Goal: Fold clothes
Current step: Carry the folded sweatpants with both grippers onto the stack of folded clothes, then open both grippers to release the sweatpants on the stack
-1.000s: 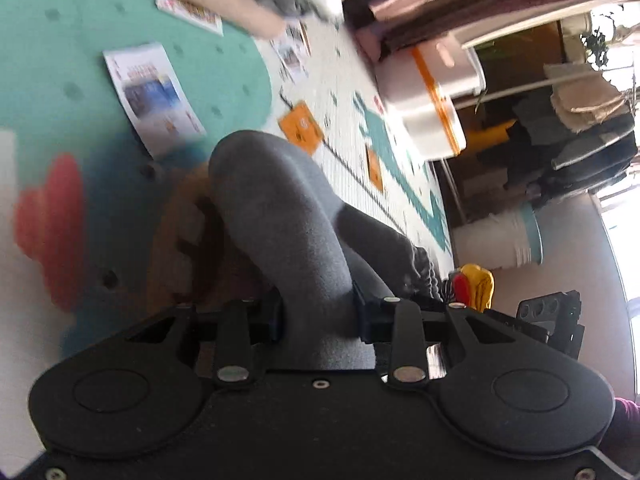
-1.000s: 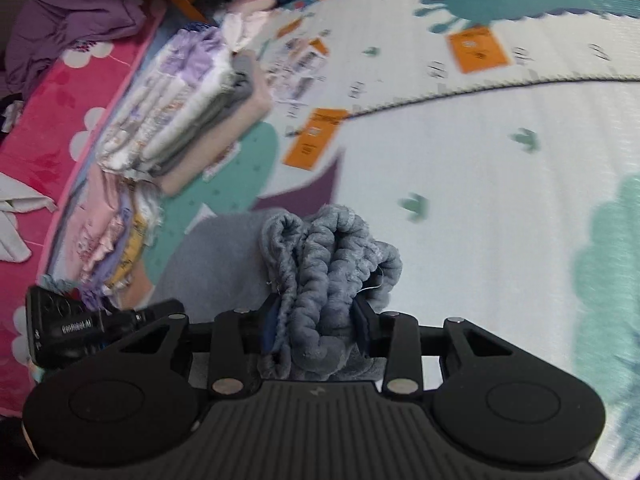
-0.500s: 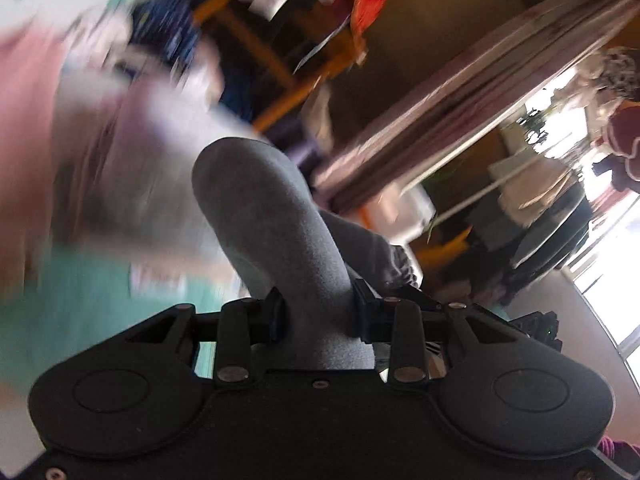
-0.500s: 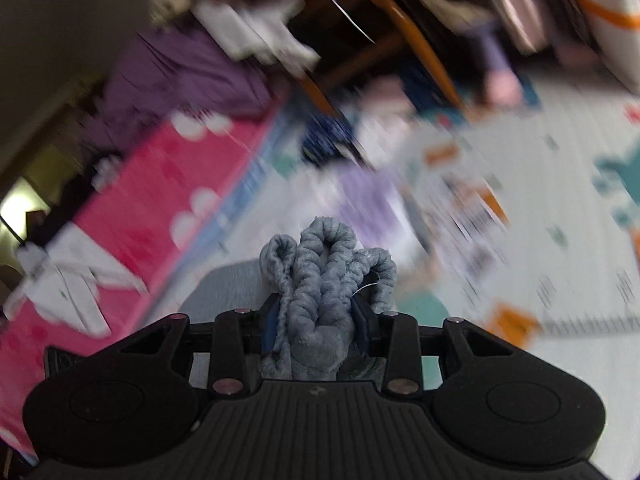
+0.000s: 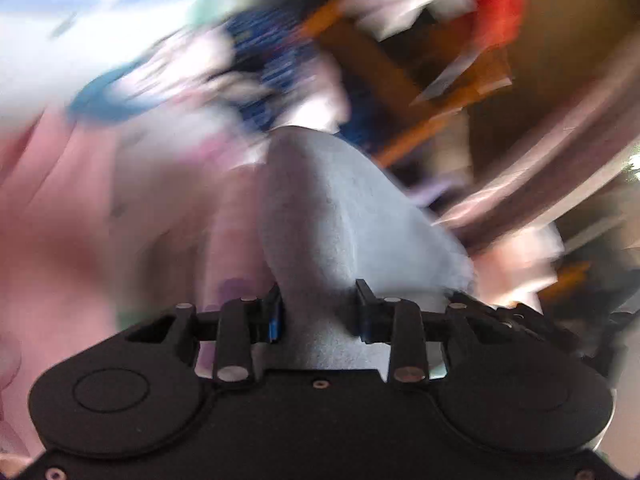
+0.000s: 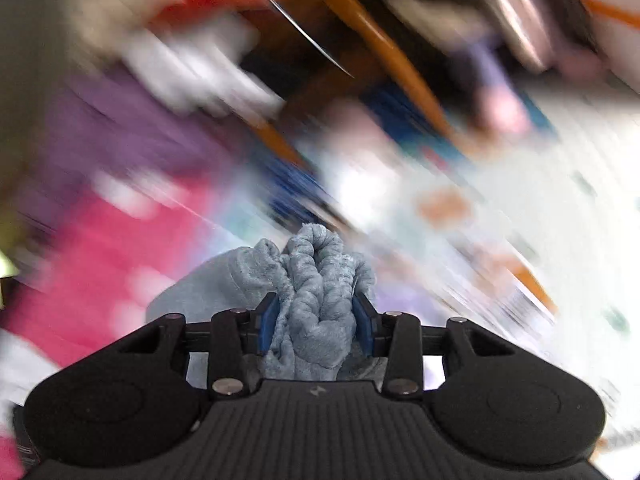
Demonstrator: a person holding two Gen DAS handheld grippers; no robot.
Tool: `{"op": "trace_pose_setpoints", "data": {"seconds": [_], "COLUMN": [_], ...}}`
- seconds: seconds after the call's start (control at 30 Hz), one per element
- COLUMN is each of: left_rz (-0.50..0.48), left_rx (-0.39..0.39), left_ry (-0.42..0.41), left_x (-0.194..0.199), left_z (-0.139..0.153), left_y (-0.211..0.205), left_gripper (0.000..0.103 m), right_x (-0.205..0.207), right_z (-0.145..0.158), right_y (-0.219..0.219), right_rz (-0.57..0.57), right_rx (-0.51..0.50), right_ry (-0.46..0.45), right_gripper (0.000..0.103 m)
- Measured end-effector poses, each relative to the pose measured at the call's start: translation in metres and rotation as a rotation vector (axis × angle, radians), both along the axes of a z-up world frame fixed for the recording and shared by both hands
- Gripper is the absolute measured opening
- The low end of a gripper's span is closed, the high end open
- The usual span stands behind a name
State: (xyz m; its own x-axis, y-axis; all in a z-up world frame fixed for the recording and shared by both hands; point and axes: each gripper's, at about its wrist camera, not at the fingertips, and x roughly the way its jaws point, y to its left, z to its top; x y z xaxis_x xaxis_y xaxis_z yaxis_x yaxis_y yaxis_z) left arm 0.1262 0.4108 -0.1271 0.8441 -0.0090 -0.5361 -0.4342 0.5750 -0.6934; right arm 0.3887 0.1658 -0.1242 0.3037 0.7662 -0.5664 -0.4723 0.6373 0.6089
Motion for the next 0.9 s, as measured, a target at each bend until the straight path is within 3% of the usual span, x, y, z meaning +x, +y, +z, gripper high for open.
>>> {"op": "trace_pose_setpoints", "data": {"seconds": [0.03,0.07,0.2,0.3,0.57,0.63,0.67,0.77,0.9], "left_rz": [0.012,0.024,0.045,0.06,0.085,0.079,0.069,0.037,0.039], "left_rx": [-0.027,-0.053,0.053,0.134,0.353,0.411,0.417,0.433,0.48], "left_ry": [-0.013,-0.027,-0.04,-0.05,-0.056,-0.042,-0.022,0.039,0.16], "left_x": [-0.003,-0.007,-0.016,-0.023,-0.046,-0.055,-0.056,-0.06,-0.062], "left_z": [-0.009,-0.018,0.0,0.013,0.046,0.052,0.052,0.051,0.049], "left_y": [0.0,0.0,-0.01,-0.018,-0.049,-0.065,-0.072,-0.091,-0.116], "left_gripper": [0.039,0.041,0.04,0.049,0.083,0.091,0.096,0.103,0.103], "right_x": [-0.001,-0.003,0.0,-0.004,-0.05,-0.062,-0.071,-0.097,-0.123], "right_z": [-0.016,-0.019,-0.006,0.01,0.039,0.046,0.046,0.048,0.05], "right_y": [0.006,0.004,-0.002,-0.013,-0.033,-0.036,-0.034,-0.03,-0.035], "right_rz": [-0.019,-0.048,-0.071,-0.088,0.01,0.038,0.063,0.117,0.14], "right_rx": [-0.061,-0.027,0.072,0.095,-0.09,-0.143,-0.192,-0.311,-0.391], "right_ry": [0.011,0.01,0.002,-0.04,-0.177,-0.206,-0.21,-0.253,-0.279], "right_gripper": [0.051,0.052,0.051,0.051,0.056,0.072,0.075,0.076,0.084]}}
